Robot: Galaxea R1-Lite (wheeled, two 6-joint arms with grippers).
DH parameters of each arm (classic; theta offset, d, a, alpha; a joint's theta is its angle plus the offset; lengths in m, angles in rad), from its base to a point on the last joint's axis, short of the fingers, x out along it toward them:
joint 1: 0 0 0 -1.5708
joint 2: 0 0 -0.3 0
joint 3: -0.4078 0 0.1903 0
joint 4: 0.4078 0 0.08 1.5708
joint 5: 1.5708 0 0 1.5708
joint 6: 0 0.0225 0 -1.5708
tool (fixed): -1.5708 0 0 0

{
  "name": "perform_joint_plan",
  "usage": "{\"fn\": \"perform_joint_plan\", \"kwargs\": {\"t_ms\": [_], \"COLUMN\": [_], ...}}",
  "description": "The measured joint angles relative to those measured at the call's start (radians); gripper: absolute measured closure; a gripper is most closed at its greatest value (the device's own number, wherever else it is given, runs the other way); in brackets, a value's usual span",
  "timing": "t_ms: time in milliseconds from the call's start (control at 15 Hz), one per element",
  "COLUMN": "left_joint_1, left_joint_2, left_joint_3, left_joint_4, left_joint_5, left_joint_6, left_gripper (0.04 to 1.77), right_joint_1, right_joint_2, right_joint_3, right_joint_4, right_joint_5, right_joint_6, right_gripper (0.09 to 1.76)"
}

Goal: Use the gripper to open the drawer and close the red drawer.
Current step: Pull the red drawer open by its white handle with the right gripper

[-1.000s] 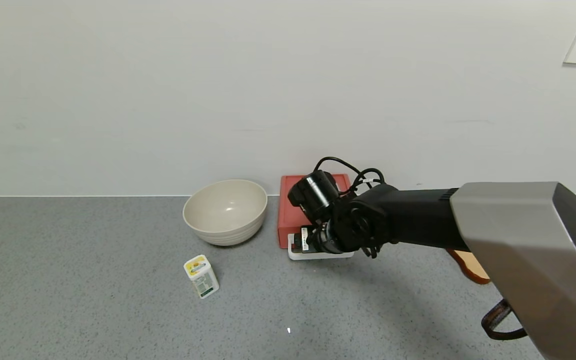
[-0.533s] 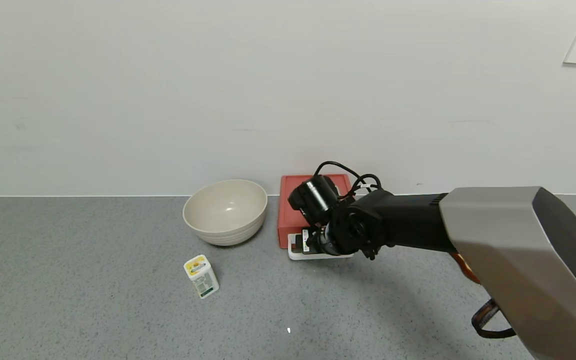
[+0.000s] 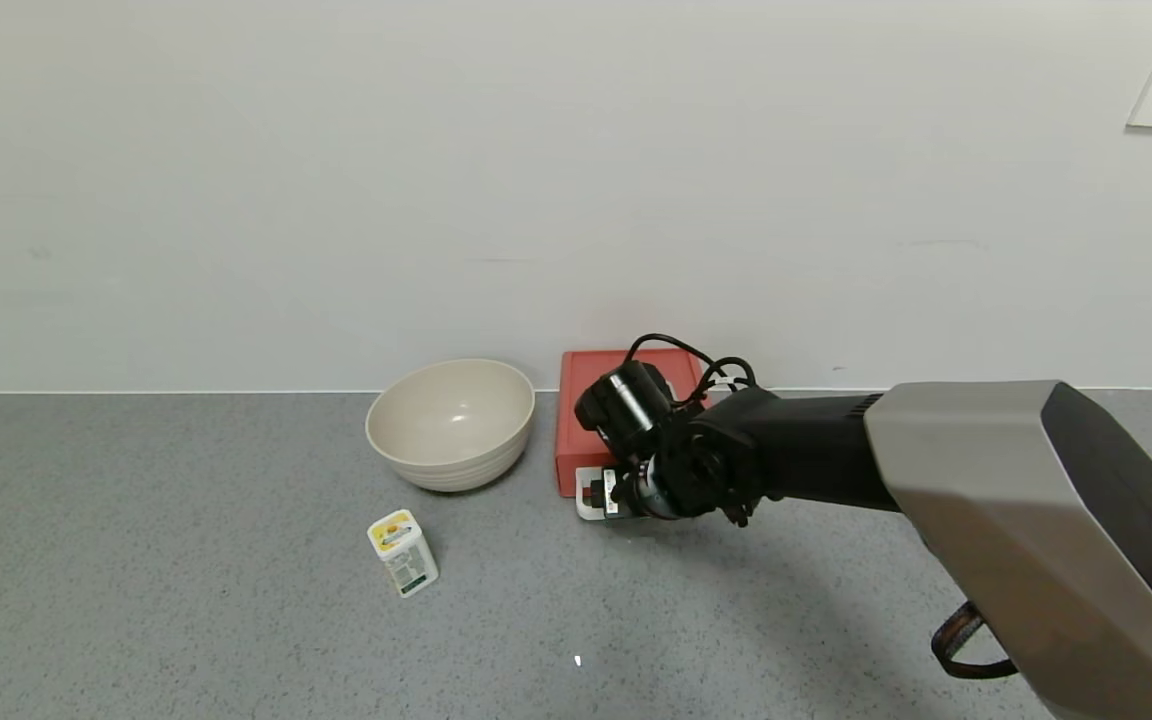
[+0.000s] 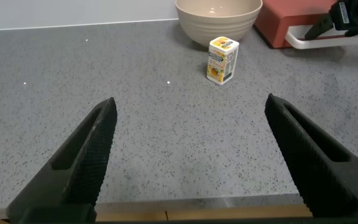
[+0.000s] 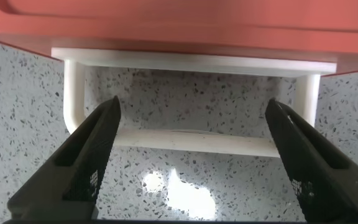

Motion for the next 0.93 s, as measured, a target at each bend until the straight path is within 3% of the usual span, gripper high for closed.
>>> {"fn": "perform_joint_plan", "kwargs": {"t_ms": [933], "left_joint_1": [0.0], "left_joint_2": [0.0], "left_joint_3": [0.0], "left_joint_4": [0.002], "left_joint_5": [0.0], "left_joint_6": [0.001], "left_gripper": [0.09], "right_joint_1": [0.029], "right_joint_2": [-0.022], "right_joint_3": [0.002], "right_joint_4": [0.157], "right_joint_5": [0.044], "right_joint_6": [0.021], "right_gripper": [0.14]}}
